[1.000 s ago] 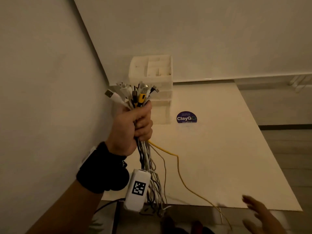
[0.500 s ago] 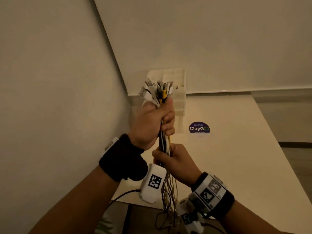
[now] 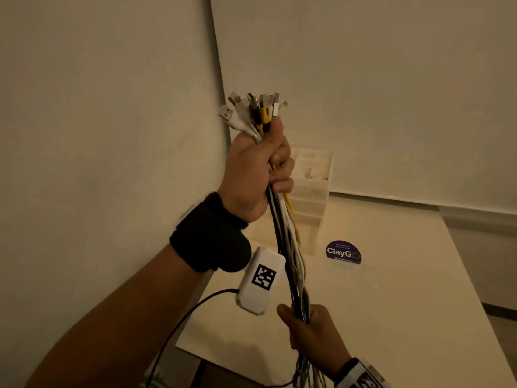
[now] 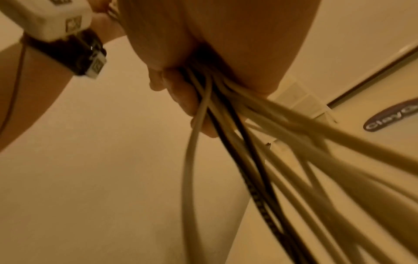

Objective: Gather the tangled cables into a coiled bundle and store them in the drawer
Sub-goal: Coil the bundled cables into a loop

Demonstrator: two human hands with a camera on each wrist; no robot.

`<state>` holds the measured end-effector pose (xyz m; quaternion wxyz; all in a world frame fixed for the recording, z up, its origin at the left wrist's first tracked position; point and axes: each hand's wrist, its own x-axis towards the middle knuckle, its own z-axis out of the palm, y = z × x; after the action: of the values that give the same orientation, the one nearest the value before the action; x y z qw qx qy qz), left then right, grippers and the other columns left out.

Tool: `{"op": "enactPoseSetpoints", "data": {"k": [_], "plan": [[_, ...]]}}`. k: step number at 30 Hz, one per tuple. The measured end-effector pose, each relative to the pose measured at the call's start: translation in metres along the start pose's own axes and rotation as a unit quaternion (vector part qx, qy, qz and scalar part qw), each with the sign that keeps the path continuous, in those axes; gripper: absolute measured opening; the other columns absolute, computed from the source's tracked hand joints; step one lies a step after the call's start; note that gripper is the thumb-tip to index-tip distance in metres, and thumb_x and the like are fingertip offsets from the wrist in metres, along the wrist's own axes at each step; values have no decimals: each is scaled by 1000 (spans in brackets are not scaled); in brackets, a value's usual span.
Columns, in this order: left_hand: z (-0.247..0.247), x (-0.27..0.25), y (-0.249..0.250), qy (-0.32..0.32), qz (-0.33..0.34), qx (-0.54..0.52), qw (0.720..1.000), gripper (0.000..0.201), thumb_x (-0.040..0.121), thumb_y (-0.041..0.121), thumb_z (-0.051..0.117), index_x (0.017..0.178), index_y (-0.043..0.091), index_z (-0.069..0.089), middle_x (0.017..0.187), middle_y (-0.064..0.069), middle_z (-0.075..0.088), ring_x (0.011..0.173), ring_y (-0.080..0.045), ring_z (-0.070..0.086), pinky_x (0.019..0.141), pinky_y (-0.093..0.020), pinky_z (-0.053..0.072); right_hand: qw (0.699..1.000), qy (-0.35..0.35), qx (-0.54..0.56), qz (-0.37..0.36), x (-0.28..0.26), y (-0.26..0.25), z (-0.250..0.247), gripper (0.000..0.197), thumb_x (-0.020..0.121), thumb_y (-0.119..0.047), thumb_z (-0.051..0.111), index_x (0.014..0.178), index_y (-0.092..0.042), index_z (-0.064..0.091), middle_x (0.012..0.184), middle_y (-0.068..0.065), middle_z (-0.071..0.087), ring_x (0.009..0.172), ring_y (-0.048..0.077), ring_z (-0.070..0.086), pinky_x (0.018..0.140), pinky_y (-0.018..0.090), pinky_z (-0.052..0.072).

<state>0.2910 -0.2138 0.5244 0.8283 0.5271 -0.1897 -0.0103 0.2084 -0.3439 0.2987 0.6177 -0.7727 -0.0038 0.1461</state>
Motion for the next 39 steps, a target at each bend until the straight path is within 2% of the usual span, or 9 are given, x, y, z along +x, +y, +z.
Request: {"op": "enactPoseSetpoints", "data": {"k": [6, 11, 15, 20, 24, 28, 33, 36, 39], "plan": [[-6, 1, 2, 28, 1, 12, 1000, 38, 104, 30, 38, 68, 18, 33, 58, 4, 27, 41, -7, 20, 37, -17, 22, 998, -54, 4, 31, -1, 11, -4, 44, 86, -39, 66, 59, -8, 53, 51, 14, 53, 44, 21, 52, 52, 28, 47], [-7, 1, 7, 49, 35, 27, 998, 42, 104, 30, 38, 64, 18, 31, 57, 5, 25, 40, -6, 18, 38, -18, 18, 997, -62, -30, 35, -1, 23, 1, 51, 80, -53, 64, 56, -17, 38, 48, 2, 35, 44, 18, 35, 52, 30, 32], [-6, 18, 34, 61, 105, 81, 989, 41, 105, 25, 37, 65, 19, 29, 56, 5, 27, 42, -8, 18, 40, -20, 19, 997, -70, -30, 21, -2, 35, -1, 50, 86, -43, 67, 50, -11, 54, 47, 6, 54, 43, 16, 52, 54, 26, 47], [-8, 25, 32, 86, 95, 75, 989, 41, 103, 30, 40, 65, 20, 28, 54, 7, 26, 40, -7, 17, 39, -18, 17, 993, -60, -55, 89, -5, 71, 0, 64, 63, -74, 66, 45, -21, 38, 43, -3, 36, 43, 12, 40, 53, 27, 33], [-13, 21, 25, 96, 63, 51, 992, 41, 104, 28, 40, 64, 20, 30, 55, 6, 26, 38, -6, 17, 39, -16, 14, 986, 7, -33, 166, -7, 70, 3, 50, 75, -35, 80, 49, -15, 43, 52, 2, 45, 51, 11, 50, 55, 22, 34], [-16, 18, 28, 93, 74, 41, 992, 42, 104, 27, 40, 63, 20, 33, 56, 5, 25, 39, -6, 16, 39, -16, 13, 976, 39, -28, 214, -4, 73, 17, 26, 79, -3, 76, 63, -1, 55, 69, 9, 60, 85, 31, 64, 82, 32, 43], [-15, 6, 21, 90, 69, 18, 993, 46, 104, 29, 39, 60, 19, 32, 54, 5, 25, 39, -6, 16, 38, -16, 15, 981, -79, -56, 170, -10, 71, -9, 30, 73, -39, 81, 94, -24, 64, 86, -10, 69, 81, -5, 62, 67, 7, 41], [-10, -5, 11, 59, 63, 30, 996, 47, 104, 32, 37, 60, 17, 28, 54, 4, 23, 39, -6, 16, 38, -17, 15, 991, -99, -51, 77, -17, 57, -36, 82, 64, -37, 88, 130, -34, 39, 125, -16, 54, 110, -10, 50, 75, 6, 42], [1, -11, -2, 24, 48, 21, 998, 45, 103, 32, 38, 61, 16, 29, 53, 4, 24, 38, -7, 16, 37, -17, 15, 992, -50, -58, -98, -17, -2, -37, 111, 56, -51, 89, 141, -48, 18, 137, -37, 33, 126, -23, 26, 95, 9, 29]]}}
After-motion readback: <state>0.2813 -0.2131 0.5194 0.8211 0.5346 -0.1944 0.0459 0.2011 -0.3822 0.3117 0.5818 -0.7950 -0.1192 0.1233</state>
